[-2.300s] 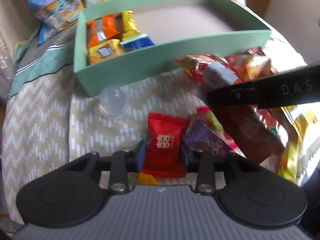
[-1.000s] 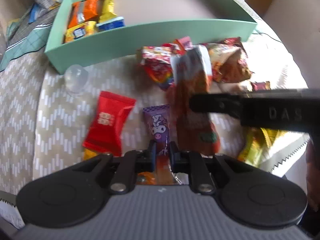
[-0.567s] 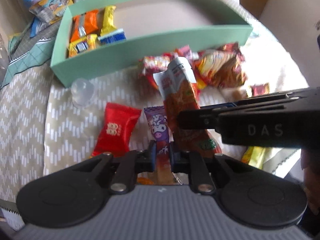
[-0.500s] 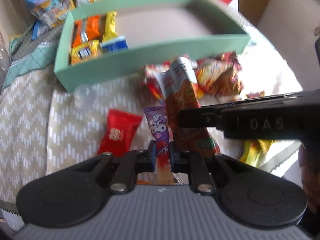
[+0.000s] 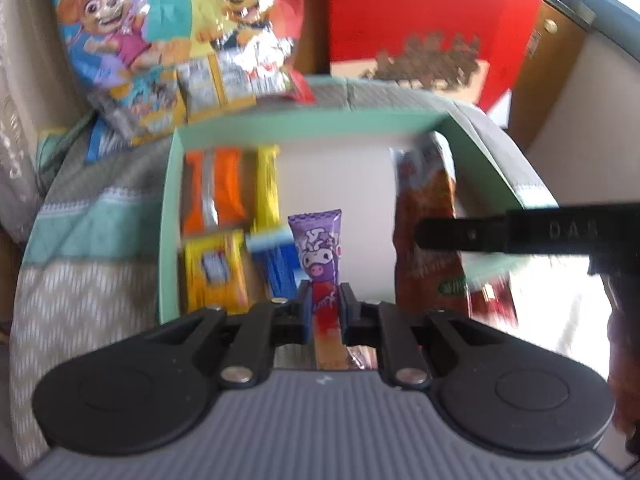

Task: Organize snacks
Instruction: 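Place both sticks in the tray next to the bars and open both tools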

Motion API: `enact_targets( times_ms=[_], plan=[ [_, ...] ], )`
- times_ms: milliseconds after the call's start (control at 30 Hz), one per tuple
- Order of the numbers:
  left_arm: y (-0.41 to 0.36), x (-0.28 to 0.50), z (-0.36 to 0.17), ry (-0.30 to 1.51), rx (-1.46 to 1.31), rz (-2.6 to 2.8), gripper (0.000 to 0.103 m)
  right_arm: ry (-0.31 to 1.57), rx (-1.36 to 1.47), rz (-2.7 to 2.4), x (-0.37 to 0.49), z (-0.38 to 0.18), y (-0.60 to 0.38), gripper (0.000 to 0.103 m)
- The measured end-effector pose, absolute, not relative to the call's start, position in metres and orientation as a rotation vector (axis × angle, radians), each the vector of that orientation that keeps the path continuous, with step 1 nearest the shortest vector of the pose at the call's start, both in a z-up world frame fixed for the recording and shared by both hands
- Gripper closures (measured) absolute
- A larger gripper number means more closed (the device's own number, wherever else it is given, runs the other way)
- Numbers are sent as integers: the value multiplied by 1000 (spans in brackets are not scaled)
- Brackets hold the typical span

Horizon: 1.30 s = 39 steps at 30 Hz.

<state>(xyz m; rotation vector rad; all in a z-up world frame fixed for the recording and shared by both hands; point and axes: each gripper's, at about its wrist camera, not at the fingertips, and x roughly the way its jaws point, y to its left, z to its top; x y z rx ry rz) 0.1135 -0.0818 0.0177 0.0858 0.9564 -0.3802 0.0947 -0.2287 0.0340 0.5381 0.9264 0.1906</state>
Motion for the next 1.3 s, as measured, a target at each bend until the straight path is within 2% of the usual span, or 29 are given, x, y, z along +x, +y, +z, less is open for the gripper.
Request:
enact_targets(
  times_ms=[300, 500, 567, 600, 633, 667, 733, 833, 1000, 1300],
  plan=[
    [-115, 217, -6, 979, 98, -359, 90, 958, 492, 136, 189, 16, -229, 88],
    [-123, 255, -25, 1005, 115, -346, 90, 999, 492, 129, 230, -10, -229, 87],
    [-125, 263, -30, 1003, 122, -331, 88, 1004, 493, 136, 238, -15, -229, 83],
    [-125, 267, -32, 992, 133, -312, 85, 1003, 495, 135, 242, -17, -228, 81],
    [-125, 268, -32, 980, 143, -292, 65, 1001, 499, 125, 245, -18, -229, 68],
    [-125, 268, -32, 972, 149, -277, 40, 999, 500, 110, 247, -19, -230, 46],
    [-124, 267, -31, 944, 155, -253, 27, 983, 497, 83, 248, -19, -232, 23],
    [-122, 264, -29, 937, 161, -242, 13, 970, 493, 74, 243, -18, -235, 13],
    [-120, 257, -25, 941, 152, -228, 1, 953, 486, 49, 229, -11, -238, 1],
    [-122, 219, -6, 937, 171, -250, 0, 948, 463, 43, 193, 16, -236, 0]
  ],
)
